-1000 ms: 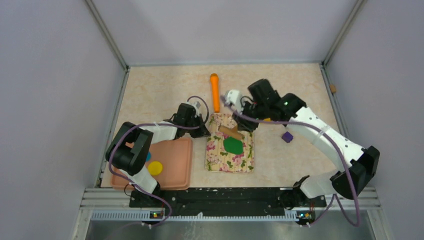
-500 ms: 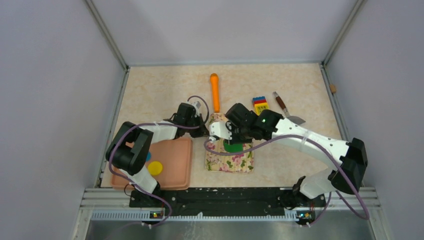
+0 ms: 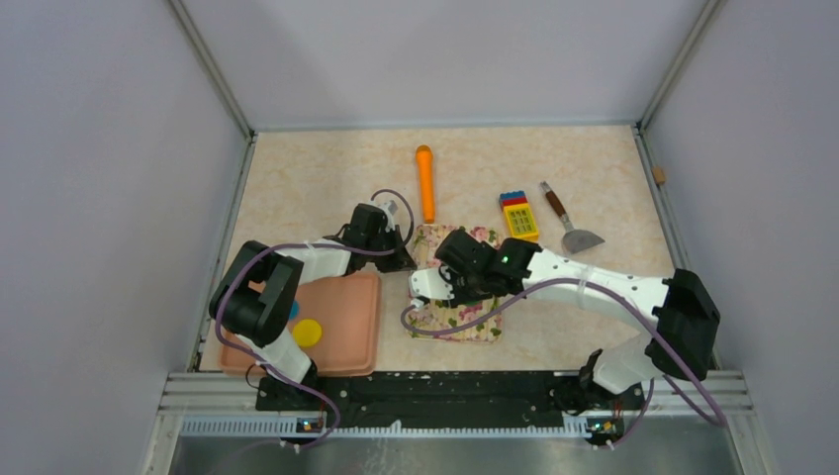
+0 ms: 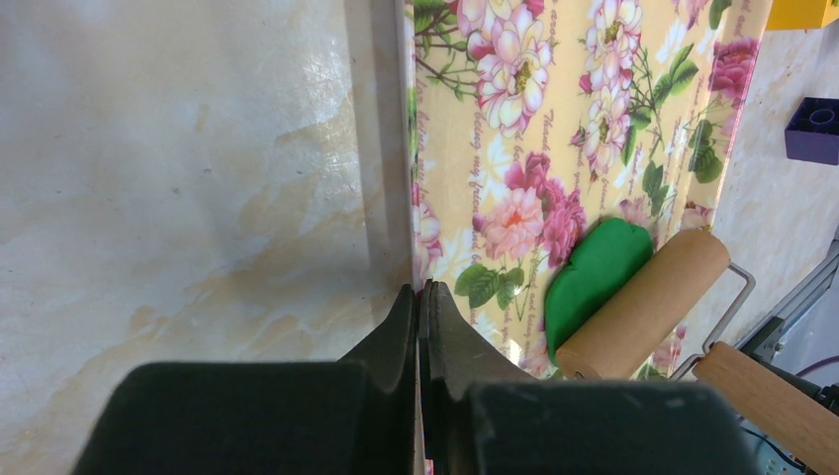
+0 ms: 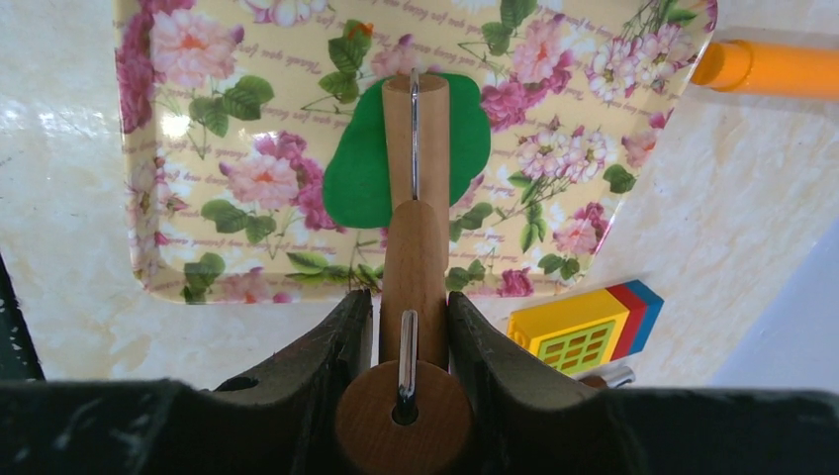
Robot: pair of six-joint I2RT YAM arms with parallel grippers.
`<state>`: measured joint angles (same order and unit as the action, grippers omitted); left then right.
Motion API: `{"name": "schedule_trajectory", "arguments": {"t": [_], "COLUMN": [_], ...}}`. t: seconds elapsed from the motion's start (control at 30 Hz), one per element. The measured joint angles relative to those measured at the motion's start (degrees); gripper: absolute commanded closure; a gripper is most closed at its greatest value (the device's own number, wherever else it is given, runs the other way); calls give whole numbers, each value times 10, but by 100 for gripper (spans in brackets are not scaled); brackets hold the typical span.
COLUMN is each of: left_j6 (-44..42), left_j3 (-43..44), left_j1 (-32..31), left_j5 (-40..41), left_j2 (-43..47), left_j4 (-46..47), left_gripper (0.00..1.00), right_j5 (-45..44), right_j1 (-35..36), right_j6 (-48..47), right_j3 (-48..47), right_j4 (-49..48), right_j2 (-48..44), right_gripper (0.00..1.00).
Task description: Roll out the dumpling wrappers from the dough
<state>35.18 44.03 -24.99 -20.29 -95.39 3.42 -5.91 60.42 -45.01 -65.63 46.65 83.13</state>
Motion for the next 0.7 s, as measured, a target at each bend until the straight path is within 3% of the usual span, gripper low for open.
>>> {"name": "schedule_trajectory", "arguments": {"t": [0.7], "left_j6": [0], "left_j3": [0], "left_j1": [13], "left_j5": [27], "left_j2": [0], "left_j4": [13], "left_gripper": [100], "right_j5": [-43], "right_j1": [-44], "right_j6": [-65], "right_j3": [30], "right_j4": [-162], "right_j2": [58], "right_gripper": [100]}}
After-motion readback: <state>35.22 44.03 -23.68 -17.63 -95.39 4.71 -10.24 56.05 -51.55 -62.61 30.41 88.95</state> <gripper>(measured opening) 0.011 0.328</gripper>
